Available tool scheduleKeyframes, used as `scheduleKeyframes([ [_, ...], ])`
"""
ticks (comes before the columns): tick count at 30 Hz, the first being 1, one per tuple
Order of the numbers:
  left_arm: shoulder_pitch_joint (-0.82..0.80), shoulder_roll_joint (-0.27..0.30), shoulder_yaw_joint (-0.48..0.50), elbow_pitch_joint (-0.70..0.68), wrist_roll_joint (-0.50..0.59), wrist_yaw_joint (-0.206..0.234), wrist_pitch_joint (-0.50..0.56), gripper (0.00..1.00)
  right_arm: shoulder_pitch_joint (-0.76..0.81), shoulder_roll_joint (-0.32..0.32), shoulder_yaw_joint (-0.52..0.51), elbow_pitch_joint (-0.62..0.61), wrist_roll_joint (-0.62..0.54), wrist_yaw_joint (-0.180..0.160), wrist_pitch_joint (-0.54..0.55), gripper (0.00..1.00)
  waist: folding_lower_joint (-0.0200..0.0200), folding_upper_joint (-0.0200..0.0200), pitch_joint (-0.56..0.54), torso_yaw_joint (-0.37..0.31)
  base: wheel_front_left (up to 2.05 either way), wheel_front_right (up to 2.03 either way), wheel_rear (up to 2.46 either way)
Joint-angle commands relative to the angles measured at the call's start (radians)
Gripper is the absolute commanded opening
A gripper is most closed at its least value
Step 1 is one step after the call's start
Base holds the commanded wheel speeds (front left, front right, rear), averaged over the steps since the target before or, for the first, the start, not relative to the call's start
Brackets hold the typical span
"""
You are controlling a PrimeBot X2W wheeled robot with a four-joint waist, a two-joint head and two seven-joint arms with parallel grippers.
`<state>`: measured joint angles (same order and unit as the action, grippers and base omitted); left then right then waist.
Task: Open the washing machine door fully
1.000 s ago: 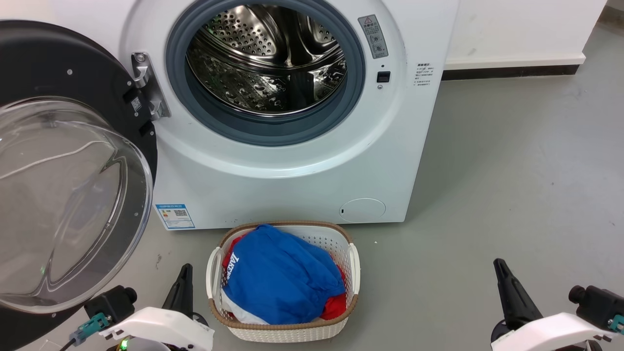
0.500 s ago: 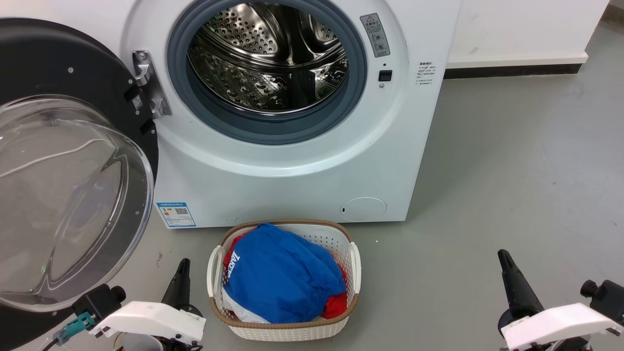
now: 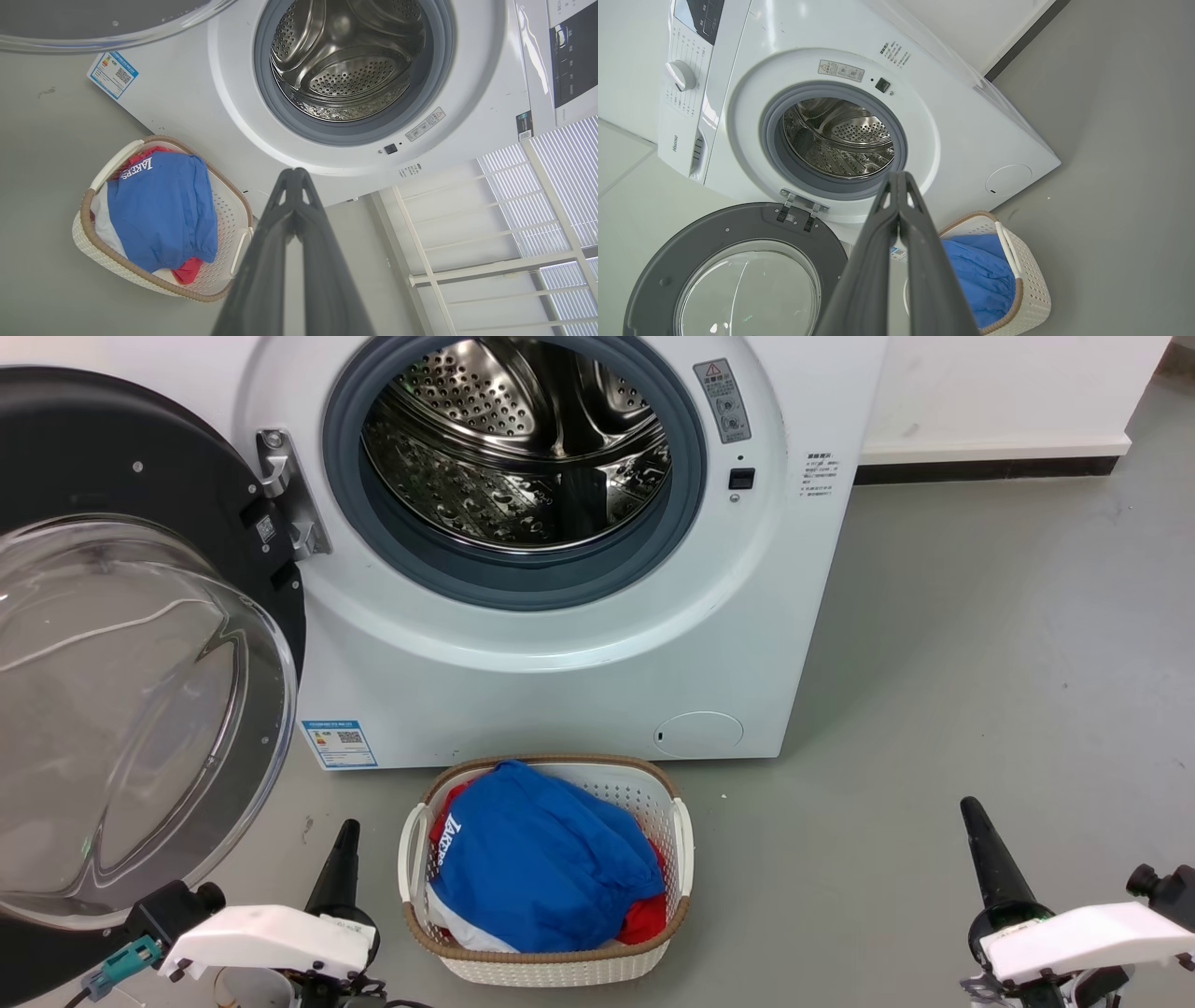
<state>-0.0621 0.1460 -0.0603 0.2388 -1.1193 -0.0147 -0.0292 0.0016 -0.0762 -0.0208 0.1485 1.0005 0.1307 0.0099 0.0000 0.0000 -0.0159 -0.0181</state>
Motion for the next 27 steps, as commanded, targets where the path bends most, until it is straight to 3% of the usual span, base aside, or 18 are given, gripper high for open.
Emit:
scheduleKeyframes([
  [1,-0.024,-0.004,0.010,-0.007,-0.022,-0.008,0.006,0.00,-0.021,-0.007,-0.003,-0.003,0.030,0.000,0.004,0.00,0.0000,0.0000,0.000,0.000,0.00,0.00,0.00],
  [27,-0.037,-0.047,0.091,-0.001,-0.246,-0.061,0.072,0.00,-0.067,-0.006,-0.027,0.043,0.322,0.000,0.036,0.00,0.0000,0.0000,0.008,0.007,0.00,0.00,0.00],
])
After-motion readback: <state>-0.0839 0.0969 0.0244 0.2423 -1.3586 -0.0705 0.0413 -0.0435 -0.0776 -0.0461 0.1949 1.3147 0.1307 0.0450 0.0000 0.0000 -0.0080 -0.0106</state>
